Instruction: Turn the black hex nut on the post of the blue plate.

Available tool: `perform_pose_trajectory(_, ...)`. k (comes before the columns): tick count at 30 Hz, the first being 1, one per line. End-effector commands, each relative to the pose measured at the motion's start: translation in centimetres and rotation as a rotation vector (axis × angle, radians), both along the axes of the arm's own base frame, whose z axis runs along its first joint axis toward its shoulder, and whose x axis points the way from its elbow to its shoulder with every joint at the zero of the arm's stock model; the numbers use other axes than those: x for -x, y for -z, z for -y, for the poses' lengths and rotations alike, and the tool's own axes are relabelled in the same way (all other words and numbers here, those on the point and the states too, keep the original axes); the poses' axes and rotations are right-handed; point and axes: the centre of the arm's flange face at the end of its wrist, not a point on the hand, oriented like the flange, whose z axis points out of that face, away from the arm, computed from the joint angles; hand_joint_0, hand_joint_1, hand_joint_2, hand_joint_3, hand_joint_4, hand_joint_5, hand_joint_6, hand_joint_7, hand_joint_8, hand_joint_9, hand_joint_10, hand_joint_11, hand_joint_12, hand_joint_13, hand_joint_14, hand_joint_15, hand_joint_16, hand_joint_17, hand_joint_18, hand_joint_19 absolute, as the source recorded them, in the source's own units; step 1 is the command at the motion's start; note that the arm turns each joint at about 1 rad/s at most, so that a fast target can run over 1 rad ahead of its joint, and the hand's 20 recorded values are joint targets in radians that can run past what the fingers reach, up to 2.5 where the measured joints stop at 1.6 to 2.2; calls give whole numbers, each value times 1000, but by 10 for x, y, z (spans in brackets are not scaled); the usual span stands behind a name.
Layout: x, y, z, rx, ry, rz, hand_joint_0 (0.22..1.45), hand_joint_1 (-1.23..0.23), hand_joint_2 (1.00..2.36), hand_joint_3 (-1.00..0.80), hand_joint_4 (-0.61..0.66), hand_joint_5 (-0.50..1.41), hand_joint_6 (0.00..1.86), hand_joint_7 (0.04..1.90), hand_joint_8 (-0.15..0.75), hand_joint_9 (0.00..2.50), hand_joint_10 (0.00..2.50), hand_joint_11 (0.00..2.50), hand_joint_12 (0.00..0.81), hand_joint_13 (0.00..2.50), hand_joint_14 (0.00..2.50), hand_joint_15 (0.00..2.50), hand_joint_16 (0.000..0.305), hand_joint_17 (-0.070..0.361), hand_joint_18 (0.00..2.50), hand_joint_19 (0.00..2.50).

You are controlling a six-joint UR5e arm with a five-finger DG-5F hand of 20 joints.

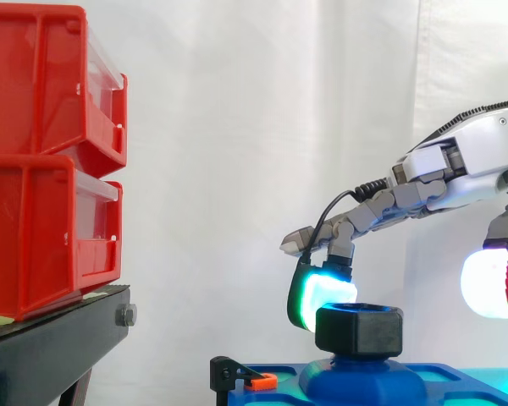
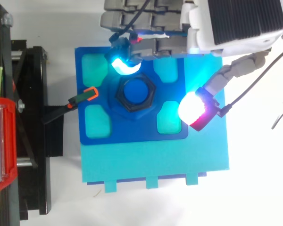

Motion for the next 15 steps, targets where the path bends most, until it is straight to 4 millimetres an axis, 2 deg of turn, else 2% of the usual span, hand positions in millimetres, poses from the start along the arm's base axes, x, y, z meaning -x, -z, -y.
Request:
perform_pose_trajectory(1,0,-1,0,1,-1,1,349,-470,1000,-500,181,-281,502,756,218,0,0,0,387,0,0,0,60,135,0,41)
perform_pose_trajectory(6,1,-2,0,1,-1,-1,354,-470,1000,-500,180,-281,502,759,216,0,0,0,386,0,0,0,59,134,0,43)
perform_pose_trajectory(15,11,-17,0,14,1,-13,355,-469,1000,-500,180,-281,502,759,216,0,0,0,384,0,0,0,60,134,0,39)
